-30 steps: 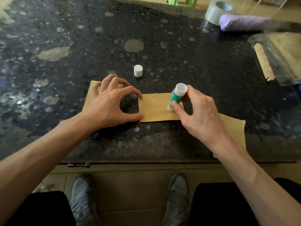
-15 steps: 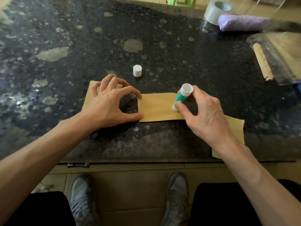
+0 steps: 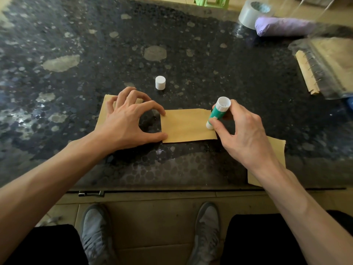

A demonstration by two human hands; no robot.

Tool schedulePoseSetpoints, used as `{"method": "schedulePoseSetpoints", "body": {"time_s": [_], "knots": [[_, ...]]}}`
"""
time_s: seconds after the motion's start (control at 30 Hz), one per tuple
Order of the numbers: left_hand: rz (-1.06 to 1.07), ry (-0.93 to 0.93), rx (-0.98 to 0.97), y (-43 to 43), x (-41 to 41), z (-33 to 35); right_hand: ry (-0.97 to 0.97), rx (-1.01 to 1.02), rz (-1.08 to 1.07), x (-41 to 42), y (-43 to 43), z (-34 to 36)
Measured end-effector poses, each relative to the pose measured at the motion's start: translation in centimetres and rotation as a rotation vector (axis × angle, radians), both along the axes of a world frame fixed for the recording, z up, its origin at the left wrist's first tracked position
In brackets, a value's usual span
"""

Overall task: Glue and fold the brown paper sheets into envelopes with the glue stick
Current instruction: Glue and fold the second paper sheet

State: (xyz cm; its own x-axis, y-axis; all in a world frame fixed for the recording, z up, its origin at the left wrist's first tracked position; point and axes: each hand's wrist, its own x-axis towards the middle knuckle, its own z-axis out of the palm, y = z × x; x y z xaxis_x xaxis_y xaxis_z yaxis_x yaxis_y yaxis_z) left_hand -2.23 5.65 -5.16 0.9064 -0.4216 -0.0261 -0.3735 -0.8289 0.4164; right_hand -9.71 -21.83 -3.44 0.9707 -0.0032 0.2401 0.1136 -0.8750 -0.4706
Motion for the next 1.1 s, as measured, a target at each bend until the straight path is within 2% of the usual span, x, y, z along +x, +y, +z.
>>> {"method": "schedulePoseSetpoints", "body": {"time_s": [0.23,0.37,0.43,0.5,0.73,1.1], "knots": [[-0.003,-0.005,0.003,0.0,0.1,-0.2,-0.021,0.037,-0.032,0.2,-0.8,-0.1],[-0.005,-0.018,-0.004,0.1,0.2,-0.3,-0.122,0.315,-0.111,0.9,-1.7,1.0],[0.000,-0.013,0.000,0.1,0.2,-0.3,-0.149,0.448,-0.090,1.6,-1.5,1.3],[0.002,-0.011,0.003,0.1,0.3,-0.3,-0.142,0.497,-0.039,2.5,-0.8,1.3],[0.008,-0.014,-0.009,0.1,0.2,-0.4,-0.048,0.547,0.129,5.0,4.0,0.5],[0.009,-0.004,-0.005,0.0,0.1,-0.1,0.053,0.274,0.230,5.6,6.6,0.2]]}}
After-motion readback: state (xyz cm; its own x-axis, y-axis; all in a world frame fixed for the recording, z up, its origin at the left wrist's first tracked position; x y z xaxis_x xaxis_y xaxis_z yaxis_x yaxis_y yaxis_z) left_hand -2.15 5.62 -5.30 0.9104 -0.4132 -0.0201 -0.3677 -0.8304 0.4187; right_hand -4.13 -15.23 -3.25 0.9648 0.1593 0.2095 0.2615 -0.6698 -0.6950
